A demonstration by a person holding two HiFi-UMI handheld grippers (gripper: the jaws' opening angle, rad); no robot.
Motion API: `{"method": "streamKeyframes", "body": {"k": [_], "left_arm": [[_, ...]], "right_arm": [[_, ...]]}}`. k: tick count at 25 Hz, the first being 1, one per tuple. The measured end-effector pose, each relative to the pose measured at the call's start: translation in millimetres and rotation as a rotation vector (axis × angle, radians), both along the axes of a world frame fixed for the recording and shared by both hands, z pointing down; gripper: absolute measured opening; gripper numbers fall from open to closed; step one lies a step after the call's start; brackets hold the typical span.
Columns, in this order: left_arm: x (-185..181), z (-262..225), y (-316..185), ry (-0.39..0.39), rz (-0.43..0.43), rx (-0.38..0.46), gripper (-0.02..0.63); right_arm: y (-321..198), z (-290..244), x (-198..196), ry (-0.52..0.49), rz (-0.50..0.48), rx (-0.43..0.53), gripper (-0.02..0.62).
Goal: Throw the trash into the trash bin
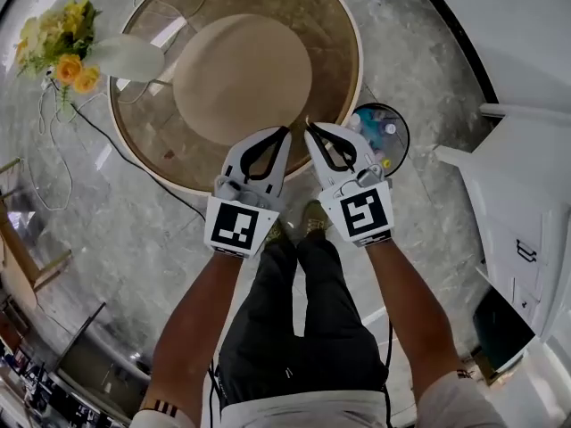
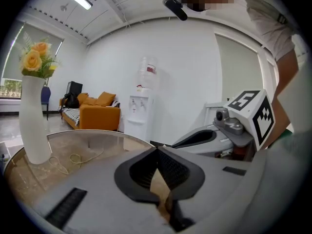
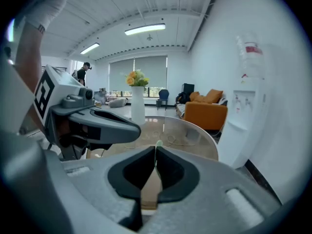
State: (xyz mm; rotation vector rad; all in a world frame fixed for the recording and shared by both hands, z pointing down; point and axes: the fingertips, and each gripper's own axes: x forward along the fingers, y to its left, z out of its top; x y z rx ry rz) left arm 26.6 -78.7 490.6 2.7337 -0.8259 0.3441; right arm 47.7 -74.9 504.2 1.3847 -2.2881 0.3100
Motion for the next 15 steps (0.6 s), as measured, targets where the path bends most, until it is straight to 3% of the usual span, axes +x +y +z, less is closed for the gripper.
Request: {"method": "streamKeyframes", "body": {"k": [9,15], "left_arm": [[68.7,-13.1,43.5,0.026,0.101,-0.004,0.0],[91.5,-8.1,63.9,0.007,0.133,-0.013,0.0]], "right_arm": [[64.4,29.5,118.6,0.082,0.163,-0.075,0.012],[94.7,68.7,158.7,0.149,0.17,-0.169,0.014]]}}
